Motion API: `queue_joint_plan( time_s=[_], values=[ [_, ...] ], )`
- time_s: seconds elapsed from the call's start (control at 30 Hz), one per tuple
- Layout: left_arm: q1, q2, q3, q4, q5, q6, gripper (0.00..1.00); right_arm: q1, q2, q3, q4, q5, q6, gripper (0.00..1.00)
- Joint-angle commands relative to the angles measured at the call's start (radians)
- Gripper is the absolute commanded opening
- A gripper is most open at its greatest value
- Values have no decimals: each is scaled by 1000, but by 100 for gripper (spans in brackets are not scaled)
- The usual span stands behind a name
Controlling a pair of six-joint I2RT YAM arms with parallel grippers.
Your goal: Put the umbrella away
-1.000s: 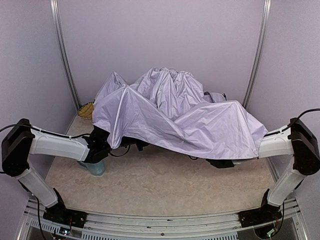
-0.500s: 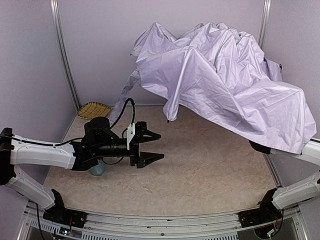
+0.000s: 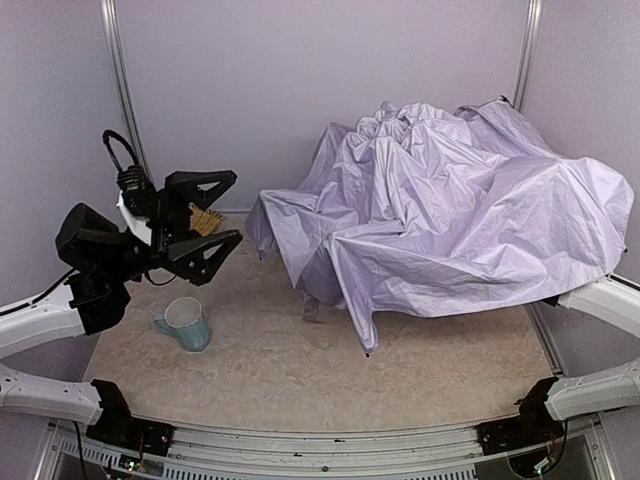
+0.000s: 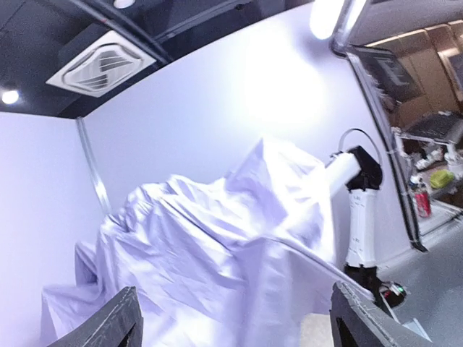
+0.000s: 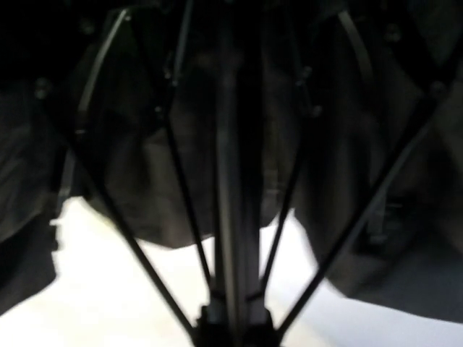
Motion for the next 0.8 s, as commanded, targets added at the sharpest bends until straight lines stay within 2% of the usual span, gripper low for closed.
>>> queue_joint_plan(
  time_s=[0.0,0.1,0.2,0.33,0.4,0.47,0.53,0.6,0.67,0.77],
  values=[
    [25,235,171,-150,-191,-101,92,69,69,-16,85,-145,45,0],
    [26,354,221,-179,-147,-97,99,139,138,2,139,-152,43,0],
    [-2,401,215,-105,-153,-85,99,202,222,29,163,-177,33,0],
    [-29,457,263,-116,-247,-49,99,271,355,95,119,-207,-14,0],
    [-14,484,277,-114,-226,-79,97,297,427,143,67,-250,-53,0],
    [-13,503,270,-80,-148,-107,87,315,483,206,-25,-272,-90,3],
    [-25,520,248,-25,-106,-130,76,319,526,272,-132,-266,-108,17],
    [-39,537,232,7,-82,-148,57,319,537,300,-179,-211,-117,31],
    [-46,554,226,19,-62,-157,43,320,518,291,-181,-164,-126,40],
    [-19,558,199,99,-56,-213,16,314,466,263,-191,-119,-107,58]
  ],
)
